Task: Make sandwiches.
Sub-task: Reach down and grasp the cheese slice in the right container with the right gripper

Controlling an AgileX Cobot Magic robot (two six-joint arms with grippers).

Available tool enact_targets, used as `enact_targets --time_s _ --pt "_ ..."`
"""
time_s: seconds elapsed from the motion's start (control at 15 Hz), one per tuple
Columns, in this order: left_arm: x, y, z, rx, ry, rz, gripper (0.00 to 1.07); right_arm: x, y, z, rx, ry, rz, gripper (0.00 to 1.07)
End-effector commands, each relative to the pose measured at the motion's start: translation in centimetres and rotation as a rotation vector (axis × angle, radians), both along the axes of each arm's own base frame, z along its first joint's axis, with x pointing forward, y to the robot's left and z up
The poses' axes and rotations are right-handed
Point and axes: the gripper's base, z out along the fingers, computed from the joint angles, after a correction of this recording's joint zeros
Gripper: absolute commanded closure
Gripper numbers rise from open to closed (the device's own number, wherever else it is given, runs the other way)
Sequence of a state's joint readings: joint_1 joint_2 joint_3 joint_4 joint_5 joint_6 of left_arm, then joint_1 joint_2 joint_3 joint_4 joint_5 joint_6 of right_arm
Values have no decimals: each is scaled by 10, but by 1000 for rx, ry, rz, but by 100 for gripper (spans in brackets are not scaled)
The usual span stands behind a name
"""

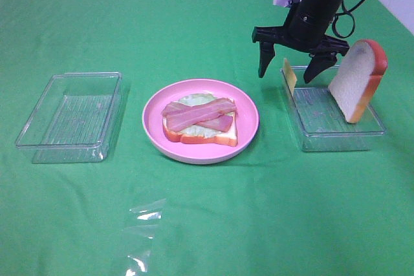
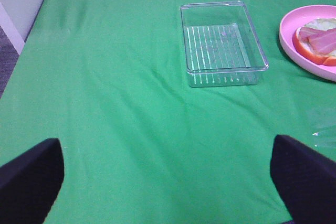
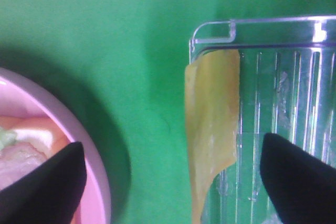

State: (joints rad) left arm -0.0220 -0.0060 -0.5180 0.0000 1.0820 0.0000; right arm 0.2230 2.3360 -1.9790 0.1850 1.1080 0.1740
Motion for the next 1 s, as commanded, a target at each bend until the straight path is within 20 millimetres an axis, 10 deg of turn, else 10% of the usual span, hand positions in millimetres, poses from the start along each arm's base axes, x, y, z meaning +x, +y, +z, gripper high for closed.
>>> enact_targets --time_s 0.07,0.47,1.0 --pt "-2 0 0 -9 -20 -1 6 1 -1 -2 -2 10 -15 25" --pt "-2 0 0 -9 -20 -1 6 1 -6 -3 -58 7 -21 59" --pt "-2 0 0 -9 -20 -1 6 1 -6 -3 -57 6 -23 69"
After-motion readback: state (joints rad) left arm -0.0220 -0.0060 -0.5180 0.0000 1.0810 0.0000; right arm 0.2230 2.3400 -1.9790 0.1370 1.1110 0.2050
